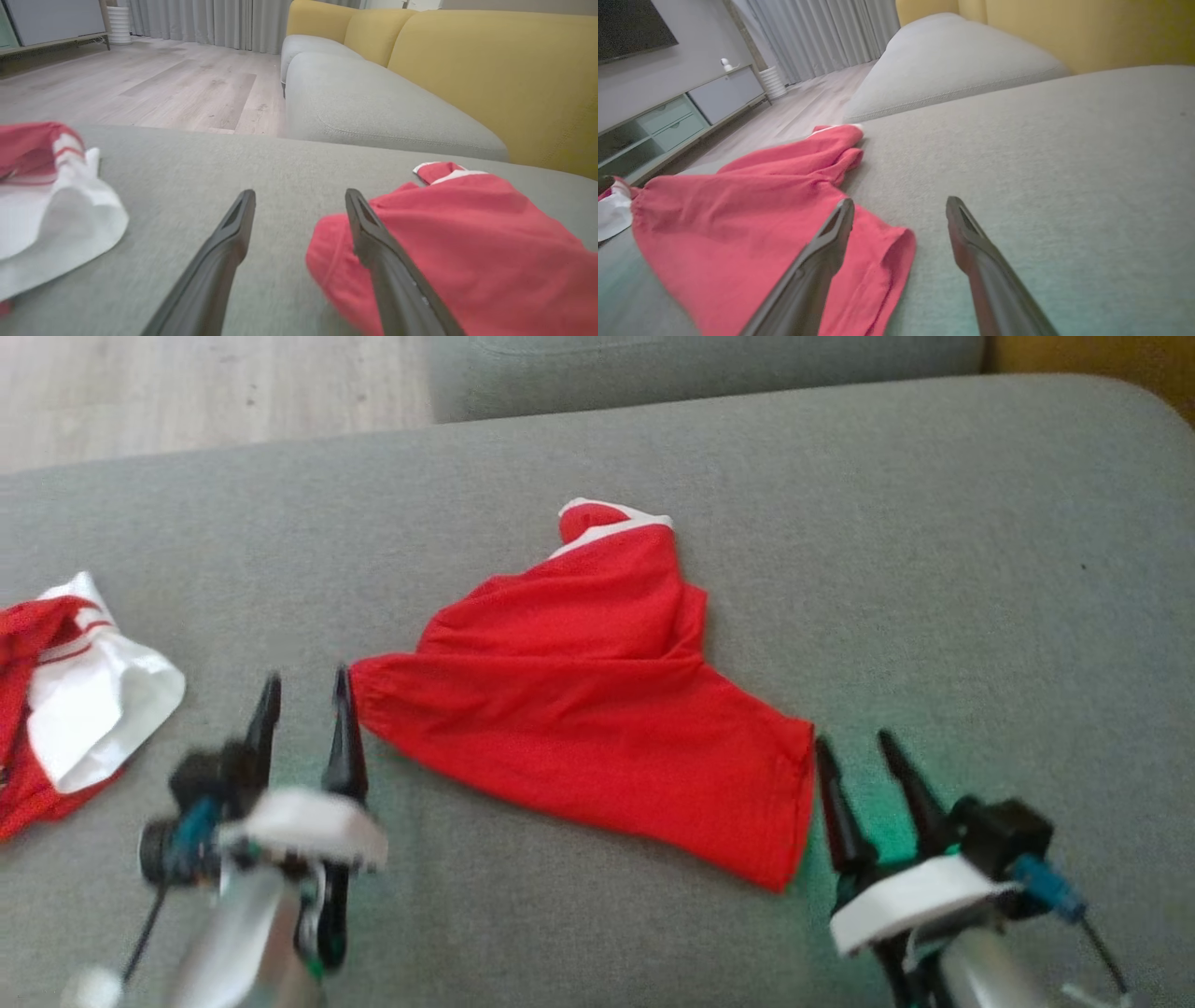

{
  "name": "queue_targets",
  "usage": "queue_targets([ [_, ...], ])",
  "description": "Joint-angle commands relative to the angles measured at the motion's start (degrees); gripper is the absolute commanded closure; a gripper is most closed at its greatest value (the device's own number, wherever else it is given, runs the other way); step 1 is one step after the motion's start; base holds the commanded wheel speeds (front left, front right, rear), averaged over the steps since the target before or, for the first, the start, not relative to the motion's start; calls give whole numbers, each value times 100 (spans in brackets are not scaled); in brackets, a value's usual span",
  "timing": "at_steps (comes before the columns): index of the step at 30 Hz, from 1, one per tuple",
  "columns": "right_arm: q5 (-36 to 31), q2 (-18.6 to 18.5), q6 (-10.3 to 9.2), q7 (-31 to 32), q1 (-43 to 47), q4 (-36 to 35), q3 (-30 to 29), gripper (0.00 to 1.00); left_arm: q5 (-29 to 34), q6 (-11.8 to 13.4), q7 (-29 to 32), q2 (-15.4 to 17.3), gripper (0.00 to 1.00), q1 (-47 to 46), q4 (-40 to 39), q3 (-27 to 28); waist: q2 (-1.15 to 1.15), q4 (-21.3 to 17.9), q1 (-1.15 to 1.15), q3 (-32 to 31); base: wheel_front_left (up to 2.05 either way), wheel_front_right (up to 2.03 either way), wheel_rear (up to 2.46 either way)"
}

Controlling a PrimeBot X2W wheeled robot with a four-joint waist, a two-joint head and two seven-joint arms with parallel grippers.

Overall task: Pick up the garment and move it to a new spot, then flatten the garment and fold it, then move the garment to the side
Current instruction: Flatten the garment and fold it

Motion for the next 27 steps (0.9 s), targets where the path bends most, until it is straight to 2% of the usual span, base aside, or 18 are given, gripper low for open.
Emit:
queue_targets([
  [1, 56, -23, -4, -37, 73, -160, 226, 0, 94, 13, -71, 127, 0, 101, -253, 275, 0, 85, 0, -78, 0, 0, 0],
  [6, 169, -284, -4, -37, 499, -105, 831, 0, 496, -102, -71, -124, 0, 1066, -976, 768, 0, 268, 0, -289, 0, 0, 0],
  [13, 242, -615, -4, -37, 1003, 71, 1396, 0, 841, -237, -71, -467, 0, 1968, -1509, 1385, 0, 415, 0, -555, 0, 0, 0],
  [20, 194, -577, -4, -37, 930, 135, 1505, 0, 1096, -400, -71, -586, 0, 2158, -1533, 1610, 0, 508, 0, -566, 0, 0, 0],
  [27, -26, -425, -4, -37, 682, 402, 1322, 0, 1214, -508, -71, -624, 0, 2077, -1414, 1625, 0, 584, 0, -482, 0, 0, 0],
])
